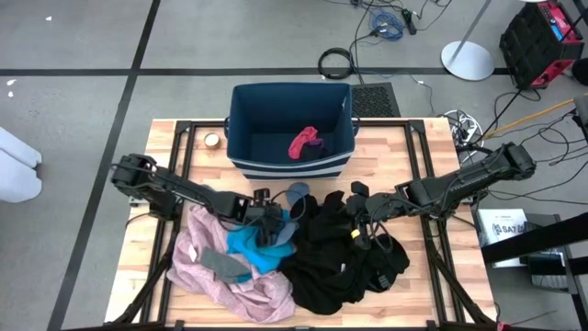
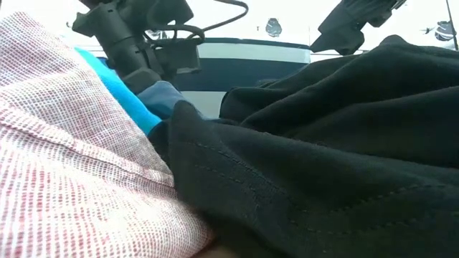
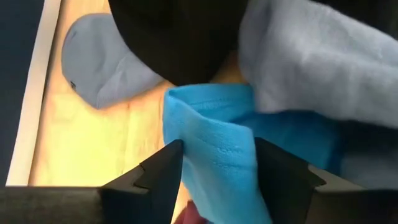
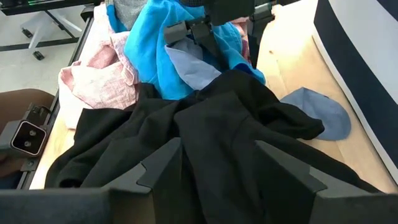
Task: Sort clothes
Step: Put the blue shorts into the blue laundry bin
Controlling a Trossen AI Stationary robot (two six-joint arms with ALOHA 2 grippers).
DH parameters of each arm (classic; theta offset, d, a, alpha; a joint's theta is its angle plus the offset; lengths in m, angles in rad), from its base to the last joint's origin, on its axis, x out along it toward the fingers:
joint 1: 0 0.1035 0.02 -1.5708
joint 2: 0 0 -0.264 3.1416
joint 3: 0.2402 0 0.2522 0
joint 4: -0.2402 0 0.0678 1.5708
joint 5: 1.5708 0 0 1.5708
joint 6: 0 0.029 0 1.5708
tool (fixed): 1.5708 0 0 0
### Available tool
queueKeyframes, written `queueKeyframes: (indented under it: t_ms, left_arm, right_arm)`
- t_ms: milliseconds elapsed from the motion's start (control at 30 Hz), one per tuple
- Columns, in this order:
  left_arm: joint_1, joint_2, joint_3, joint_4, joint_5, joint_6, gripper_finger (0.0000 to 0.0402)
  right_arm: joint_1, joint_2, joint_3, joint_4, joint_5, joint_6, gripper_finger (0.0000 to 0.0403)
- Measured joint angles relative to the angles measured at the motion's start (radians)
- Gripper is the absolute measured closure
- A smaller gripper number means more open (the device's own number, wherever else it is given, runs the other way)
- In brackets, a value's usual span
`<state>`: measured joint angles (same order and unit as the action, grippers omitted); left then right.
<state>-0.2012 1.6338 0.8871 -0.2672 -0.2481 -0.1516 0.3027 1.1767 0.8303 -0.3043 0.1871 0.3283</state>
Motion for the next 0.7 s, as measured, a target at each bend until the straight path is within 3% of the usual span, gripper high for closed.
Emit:
queueKeyframes:
  t_ms: [167,367,700]
  left_arm:
    - [-0.002,0.000,0.000,0.029,0.004,0.003,0.0255]
    - [-0.020,0.000,0.006,0.018,0.008,0.050,0.0385]
    - [-0.064,0.000,0.163,0.003,-0.001,0.191,0.0396]
  right_arm:
    - [0.000,0.000,0.000,0.001,0.000,0.004,0.0216]
    - [0.000,0.000,0.000,0.001,0.000,0.004,0.0216]
    - [0.000,0.025,0.000,0.009,0.000,0.004,0.0216]
